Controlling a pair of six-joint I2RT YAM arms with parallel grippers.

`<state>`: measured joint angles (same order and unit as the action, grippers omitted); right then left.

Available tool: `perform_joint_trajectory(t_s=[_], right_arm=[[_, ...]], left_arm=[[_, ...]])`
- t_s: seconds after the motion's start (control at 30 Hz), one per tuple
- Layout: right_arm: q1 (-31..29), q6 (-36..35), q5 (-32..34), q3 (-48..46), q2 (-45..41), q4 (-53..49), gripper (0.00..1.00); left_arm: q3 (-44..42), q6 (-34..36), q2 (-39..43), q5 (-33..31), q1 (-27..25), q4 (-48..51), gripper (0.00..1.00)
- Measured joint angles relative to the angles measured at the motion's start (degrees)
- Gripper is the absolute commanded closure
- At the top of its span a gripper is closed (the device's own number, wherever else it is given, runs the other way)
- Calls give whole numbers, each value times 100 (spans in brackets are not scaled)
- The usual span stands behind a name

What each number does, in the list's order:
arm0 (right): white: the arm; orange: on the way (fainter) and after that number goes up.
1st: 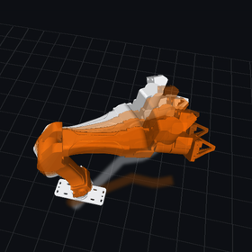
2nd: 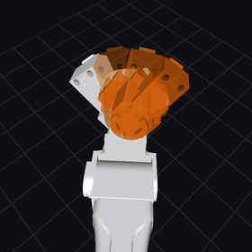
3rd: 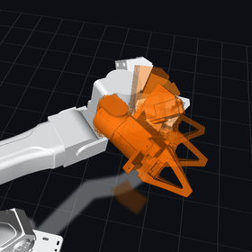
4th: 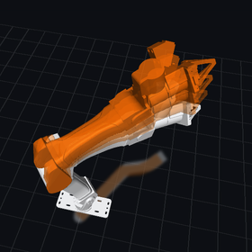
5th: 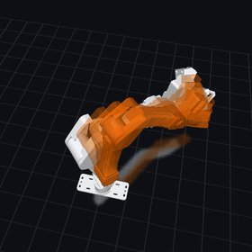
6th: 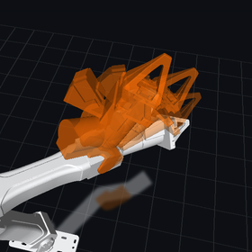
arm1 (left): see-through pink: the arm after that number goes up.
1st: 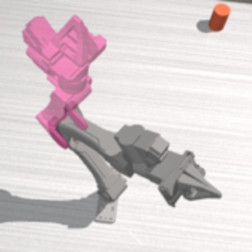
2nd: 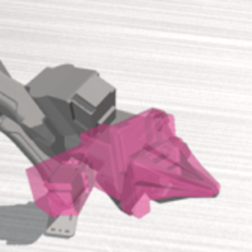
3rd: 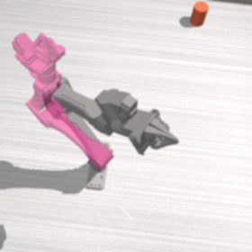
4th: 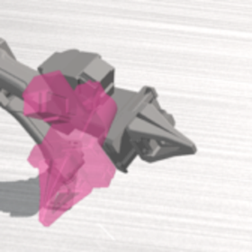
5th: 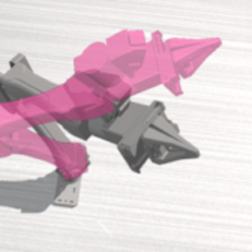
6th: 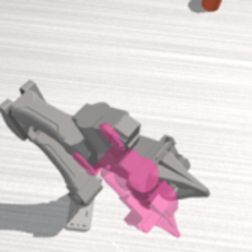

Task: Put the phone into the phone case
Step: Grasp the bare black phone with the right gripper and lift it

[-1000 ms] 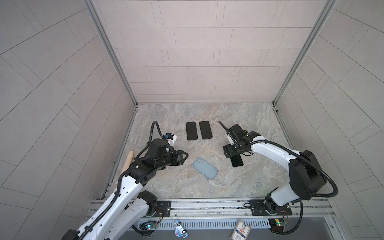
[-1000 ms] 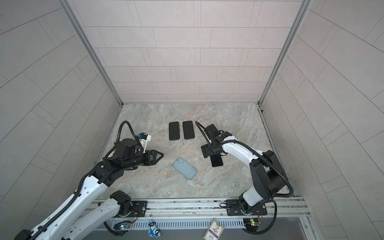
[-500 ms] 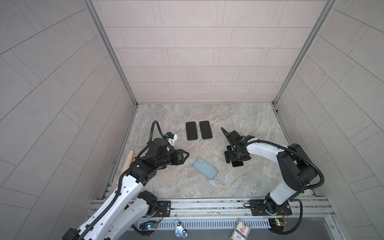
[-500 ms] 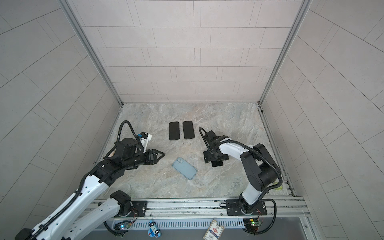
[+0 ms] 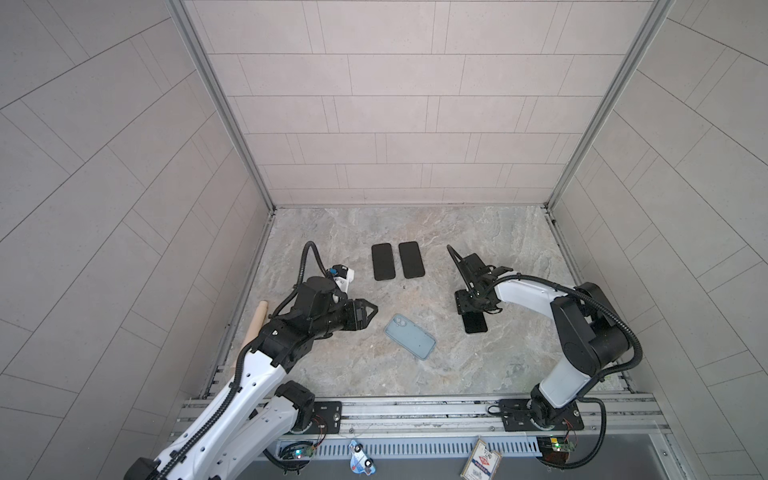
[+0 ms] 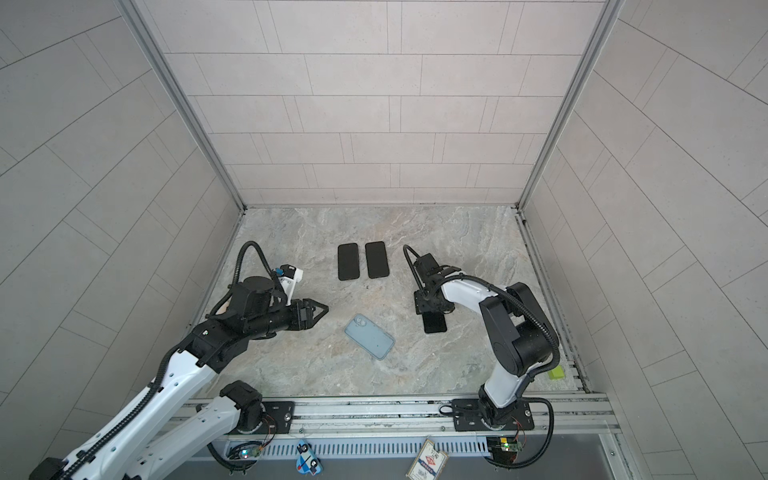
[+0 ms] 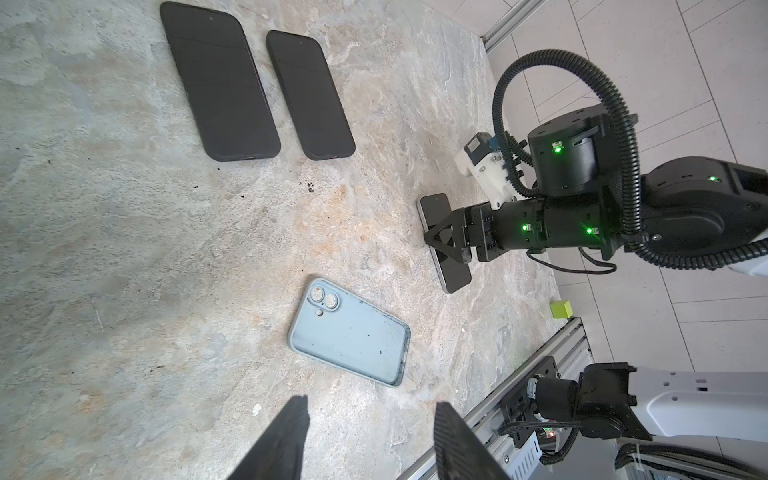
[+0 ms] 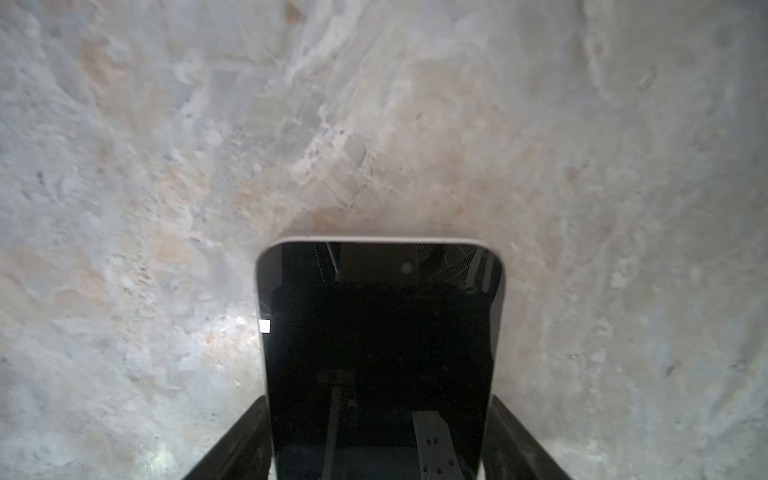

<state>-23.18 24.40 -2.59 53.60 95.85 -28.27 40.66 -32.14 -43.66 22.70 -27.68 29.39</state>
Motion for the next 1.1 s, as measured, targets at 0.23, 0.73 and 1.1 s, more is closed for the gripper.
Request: perform_joint_trajectory(t_s=[0.23, 0.73, 1.1], right_arm=[[7, -240, -227, -238, -339, 24, 37], [-1495, -472, -1043, -208, -2059, -234, 42], [-2120, -216, -1377, -157, -2146, -221, 42]], left_arm=[[2, -48, -57, 9, -46, -66, 44], [-173, -1145, -1884, 767, -872, -2011, 36], [-173, -1790, -2492, 1167, -1016, -3040, 39]])
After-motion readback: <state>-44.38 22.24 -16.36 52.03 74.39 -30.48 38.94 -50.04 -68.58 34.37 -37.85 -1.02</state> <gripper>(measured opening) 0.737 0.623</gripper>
